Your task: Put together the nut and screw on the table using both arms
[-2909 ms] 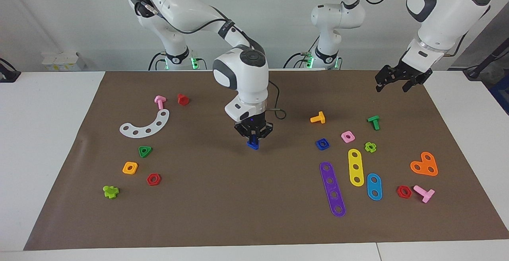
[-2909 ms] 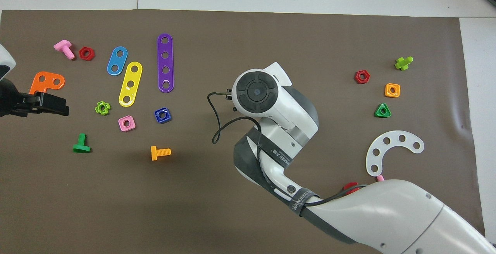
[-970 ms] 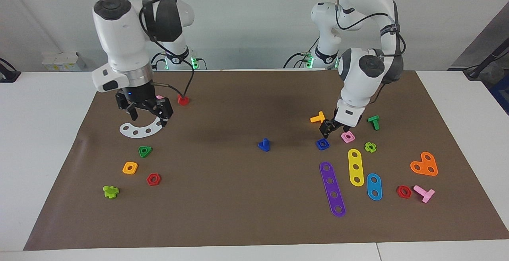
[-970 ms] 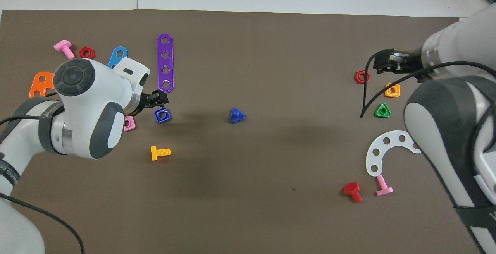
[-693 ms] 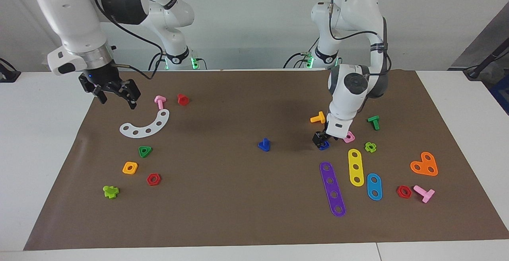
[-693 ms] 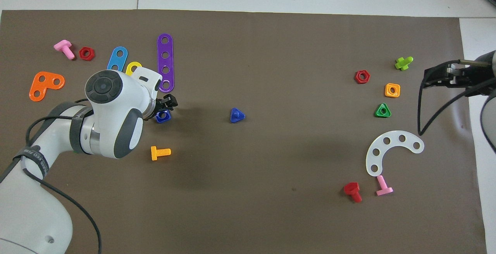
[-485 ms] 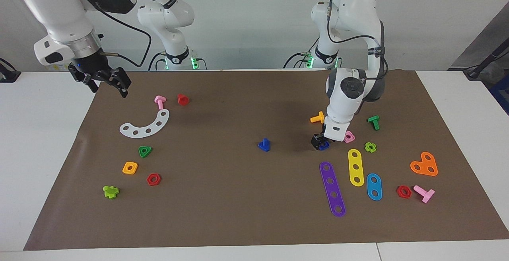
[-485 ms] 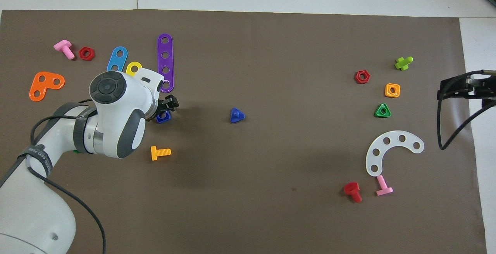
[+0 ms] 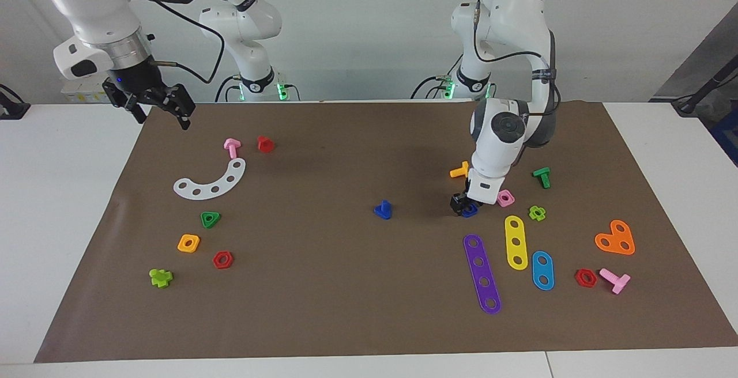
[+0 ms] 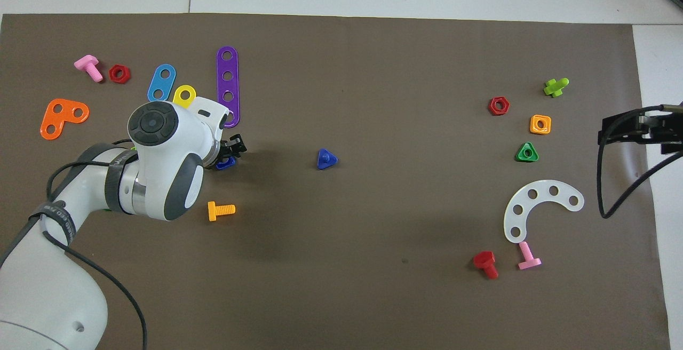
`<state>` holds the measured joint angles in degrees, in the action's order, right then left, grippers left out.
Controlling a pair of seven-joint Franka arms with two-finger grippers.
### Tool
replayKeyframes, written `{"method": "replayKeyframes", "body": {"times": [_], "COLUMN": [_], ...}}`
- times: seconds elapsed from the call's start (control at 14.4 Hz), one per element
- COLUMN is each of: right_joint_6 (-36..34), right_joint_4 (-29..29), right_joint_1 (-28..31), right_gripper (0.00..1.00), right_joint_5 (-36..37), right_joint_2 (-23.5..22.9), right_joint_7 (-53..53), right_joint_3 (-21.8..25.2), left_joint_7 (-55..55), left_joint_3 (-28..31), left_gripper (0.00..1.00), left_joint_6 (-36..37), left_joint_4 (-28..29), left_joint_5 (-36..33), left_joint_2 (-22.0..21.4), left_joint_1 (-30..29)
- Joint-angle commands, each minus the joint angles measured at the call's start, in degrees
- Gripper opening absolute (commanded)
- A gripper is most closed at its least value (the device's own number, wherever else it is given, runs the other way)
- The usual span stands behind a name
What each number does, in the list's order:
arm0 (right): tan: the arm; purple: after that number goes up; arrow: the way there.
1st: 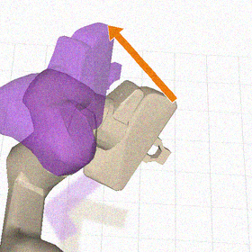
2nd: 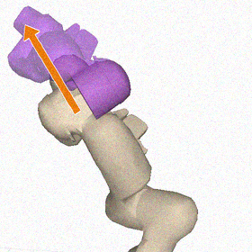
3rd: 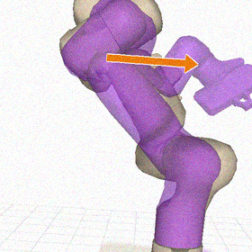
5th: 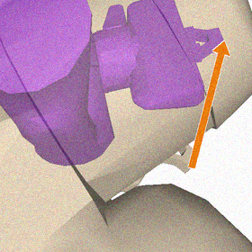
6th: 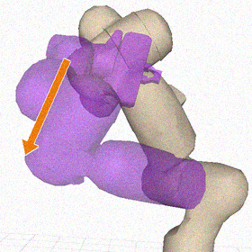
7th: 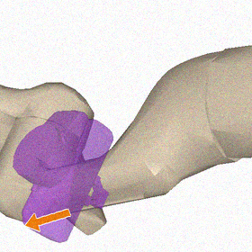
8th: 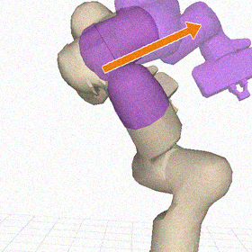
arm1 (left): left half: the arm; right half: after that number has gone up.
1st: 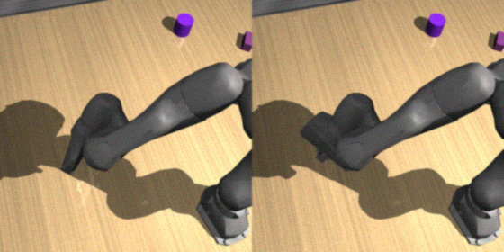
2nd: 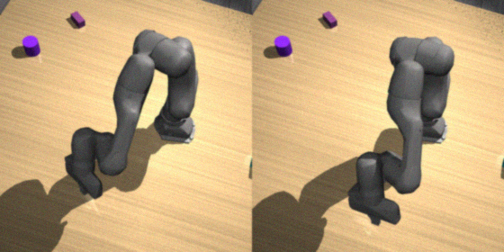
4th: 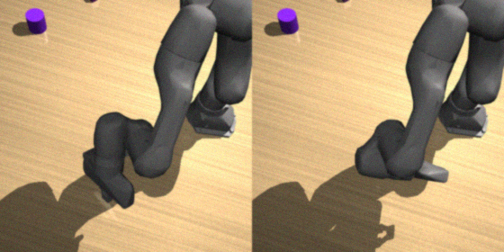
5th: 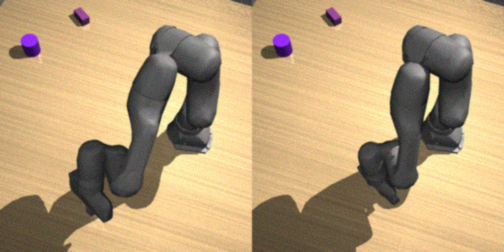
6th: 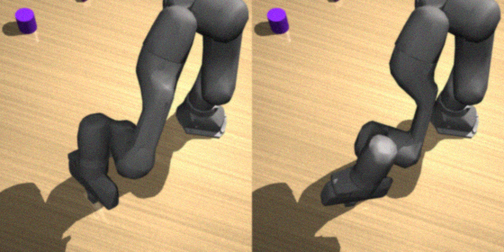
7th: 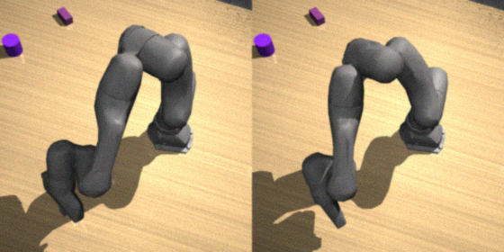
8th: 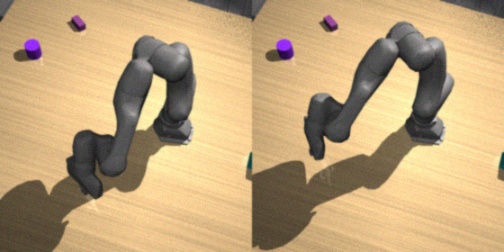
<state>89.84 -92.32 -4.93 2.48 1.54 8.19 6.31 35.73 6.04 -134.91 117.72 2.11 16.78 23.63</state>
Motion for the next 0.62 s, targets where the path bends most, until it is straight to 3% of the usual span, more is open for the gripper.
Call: {"method": "replayKeyframes", "body": {"times": [0.0,0.55], "right_joint_6": [-2.4,-0.9], "right_joint_4": [0.5,-0.7], "right_joint_1": [0.4,0.3], "right_gripper": [1.0,1.0], "right_joint_5": [-1.7,-3.6], "right_joint_2": [0.5,0.8], "right_joint_7": [-1.0,-0.5], "right_joint_3": [-0.9,-0.8], "left_joint_7": [0.7,0.3], "left_joint_3": [0.9,0.9], "left_gripper": [0.7,0.46], "left_joint_6": [-1.1,-1.1], "left_joint_4": [1.5,1.4], "left_joint_5": [0.2,0.1], "left_joint_2": [-0.8,-0.8], "left_joint_1": [1.1,1.1]}}
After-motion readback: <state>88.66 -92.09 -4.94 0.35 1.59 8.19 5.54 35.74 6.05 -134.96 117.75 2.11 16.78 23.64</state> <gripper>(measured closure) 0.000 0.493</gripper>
